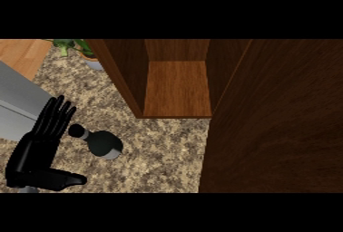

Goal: Pick up the wine, place it into the cabinet and close the cabinet

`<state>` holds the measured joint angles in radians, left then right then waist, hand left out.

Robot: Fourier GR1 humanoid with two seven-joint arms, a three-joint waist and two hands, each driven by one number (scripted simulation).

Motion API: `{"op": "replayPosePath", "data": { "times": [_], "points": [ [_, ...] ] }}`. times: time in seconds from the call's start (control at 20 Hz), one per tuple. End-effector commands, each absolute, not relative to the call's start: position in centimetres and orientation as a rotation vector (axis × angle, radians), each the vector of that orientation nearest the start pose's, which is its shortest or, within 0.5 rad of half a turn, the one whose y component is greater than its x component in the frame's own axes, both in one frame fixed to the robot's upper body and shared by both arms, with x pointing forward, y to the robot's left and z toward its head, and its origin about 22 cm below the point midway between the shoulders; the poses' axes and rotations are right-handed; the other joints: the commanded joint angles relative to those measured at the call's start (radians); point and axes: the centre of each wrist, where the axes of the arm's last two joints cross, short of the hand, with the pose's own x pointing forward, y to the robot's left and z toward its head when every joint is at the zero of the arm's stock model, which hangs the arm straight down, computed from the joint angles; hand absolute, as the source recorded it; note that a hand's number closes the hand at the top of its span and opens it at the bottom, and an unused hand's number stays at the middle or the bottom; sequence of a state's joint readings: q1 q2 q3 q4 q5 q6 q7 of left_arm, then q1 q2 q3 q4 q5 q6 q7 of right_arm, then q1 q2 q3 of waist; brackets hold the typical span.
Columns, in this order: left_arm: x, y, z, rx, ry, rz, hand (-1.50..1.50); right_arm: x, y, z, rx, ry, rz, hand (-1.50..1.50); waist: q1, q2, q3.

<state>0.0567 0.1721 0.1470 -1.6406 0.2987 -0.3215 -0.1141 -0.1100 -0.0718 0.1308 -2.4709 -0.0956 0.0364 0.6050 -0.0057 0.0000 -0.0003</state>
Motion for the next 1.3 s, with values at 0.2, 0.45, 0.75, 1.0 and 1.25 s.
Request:
{"op": "replayPosePath", "data": {
  "times": [0.2,0.45,0.75,1.0,1.25],
  "points": [
    [23.3,31.6,-5.0,-0.215,-1.69,-0.052,-1.5,14.7,-20.0,20.2,0.271,-1.964,0.219,-1.5,-0.001,0.001,0.0],
    [25.5,31.6,-7.1,-0.23,-1.67,-0.037,-1.5,14.5,-21.0,20.6,0.266,-1.975,0.254,-1.5,-0.002,0.001,0.0],
    [23.7,32.3,-10.8,-0.253,-1.637,-0.068,-1.5,14.5,-20.8,21.0,0.281,-1.983,0.229,-1.5,-0.001,0.001,0.0],
    [24.2,31.3,-13.1,-0.273,-1.634,-0.038,-1.5,14.0,-20.6,21.9,0.278,-1.974,0.243,-1.5,-0.002,0.001,-0.001],
    [23.6,31.9,-14.4,-0.302,-1.609,-0.012,-1.5,14.0,-20.0,19.6,0.27,-1.983,0.225,-1.5,-0.005,0.002,-0.001]
  ]
}}
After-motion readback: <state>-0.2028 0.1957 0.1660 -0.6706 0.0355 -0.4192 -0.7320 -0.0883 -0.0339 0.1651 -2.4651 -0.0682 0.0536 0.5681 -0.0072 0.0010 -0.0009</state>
